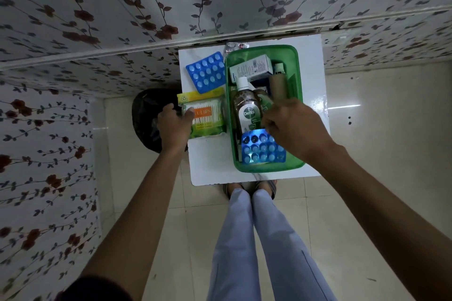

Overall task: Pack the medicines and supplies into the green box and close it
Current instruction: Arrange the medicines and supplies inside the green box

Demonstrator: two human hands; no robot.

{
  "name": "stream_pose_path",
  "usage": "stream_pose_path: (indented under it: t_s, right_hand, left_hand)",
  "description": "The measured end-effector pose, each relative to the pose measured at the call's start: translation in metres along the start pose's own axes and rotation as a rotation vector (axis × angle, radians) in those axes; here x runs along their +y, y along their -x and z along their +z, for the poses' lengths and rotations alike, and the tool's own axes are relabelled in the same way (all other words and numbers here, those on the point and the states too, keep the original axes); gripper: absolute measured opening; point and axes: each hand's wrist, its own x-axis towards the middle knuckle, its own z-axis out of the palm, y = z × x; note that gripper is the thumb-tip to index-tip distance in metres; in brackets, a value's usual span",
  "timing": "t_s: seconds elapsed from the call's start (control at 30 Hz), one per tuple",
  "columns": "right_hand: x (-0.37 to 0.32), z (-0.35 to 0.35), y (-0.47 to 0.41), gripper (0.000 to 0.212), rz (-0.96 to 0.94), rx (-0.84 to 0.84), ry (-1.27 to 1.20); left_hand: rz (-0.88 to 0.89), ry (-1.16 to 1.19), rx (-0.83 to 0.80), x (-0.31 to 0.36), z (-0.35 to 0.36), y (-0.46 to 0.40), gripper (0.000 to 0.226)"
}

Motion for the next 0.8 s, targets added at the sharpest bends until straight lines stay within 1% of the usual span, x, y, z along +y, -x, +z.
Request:
stream_pose_path:
  t_s: [0.03, 0.1, 0.13, 0.2, 0.27, 0.3, 0.33, 0.4, 0.47, 0.53, 0.6, 0.63, 0.7, 0.8]
  right_hand:
    - [-0.001, -0.002, -0.003, 0.018, -0.002, 0.063, -0.028]
    - [-0.004, -0.007, -0.009, 0.019, 0.015, 0.171, -0.140]
    - [-0.007, -0.011, -0.013, 0.020, 0.020, 0.205, -0.182]
    - [-0.017, -0.019, -0.024, 0.019, 0.010, 0.259, -0.224]
    - [-0.031, -0.025, -0.043, 0.020, -0.044, 0.298, -0.241]
    - [-0.040, -0.027, -0.056, 0.022, -0.080, 0.280, -0.238]
    - [-0.048, -0.026, -0.072, 0.025, -0.115, 0.231, -0.217]
    - [-0.064, -0.020, -0.110, 0.031, -0.181, 0.081, -0.101]
    - [-0.074, -0.014, -0.143, 0.039, -0.244, -0.075, 0.053]
    - [-0.084, -0.006, -0.168, 0.048, -0.322, -0.225, 0.206]
    - [-0.088, 0.003, -0.182, 0.056, -0.394, -0.339, 0.371]
    - [-0.089, 0.007, -0.185, 0.058, -0.419, -0.367, 0.457]
    - [-0.089, 0.015, -0.188, 0.055, -0.451, -0.356, 0.561]
    - [-0.091, 0.021, -0.187, 0.050, -0.430, -0.319, 0.557]
  left_hand:
    - [-0.024, 0.042, -0.026, 0.003, 0.001, -0.002, 0.048]
    - [-0.034, 0.095, -0.032, 0.009, 0.002, -0.002, 0.020]
    - [-0.035, 0.106, -0.015, 0.009, 0.004, -0.004, 0.019]
    - [-0.070, 0.138, 0.011, 0.005, 0.004, -0.009, 0.026]
    - [-0.107, 0.184, -0.003, 0.005, 0.004, -0.008, 0.040]
    - [-0.112, 0.184, -0.020, 0.003, 0.005, -0.008, 0.047]
    - [-0.095, 0.148, -0.042, 0.003, 0.004, -0.006, 0.047]
    - [-0.063, 0.071, -0.116, -0.003, 0.000, -0.004, 0.036]
    - [-0.066, 0.074, -0.172, -0.010, -0.002, -0.005, 0.031]
    - [-0.087, 0.079, -0.169, -0.020, -0.008, -0.007, 0.033]
    - [-0.124, 0.123, -0.159, -0.031, -0.013, -0.008, 0.033]
    - [-0.146, 0.156, -0.158, -0.037, -0.015, -0.007, 0.032]
    - [-0.186, 0.223, -0.137, -0.047, -0.020, -0.005, 0.028]
    - [-0.235, 0.345, -0.082, -0.057, -0.029, -0.005, 0.028]
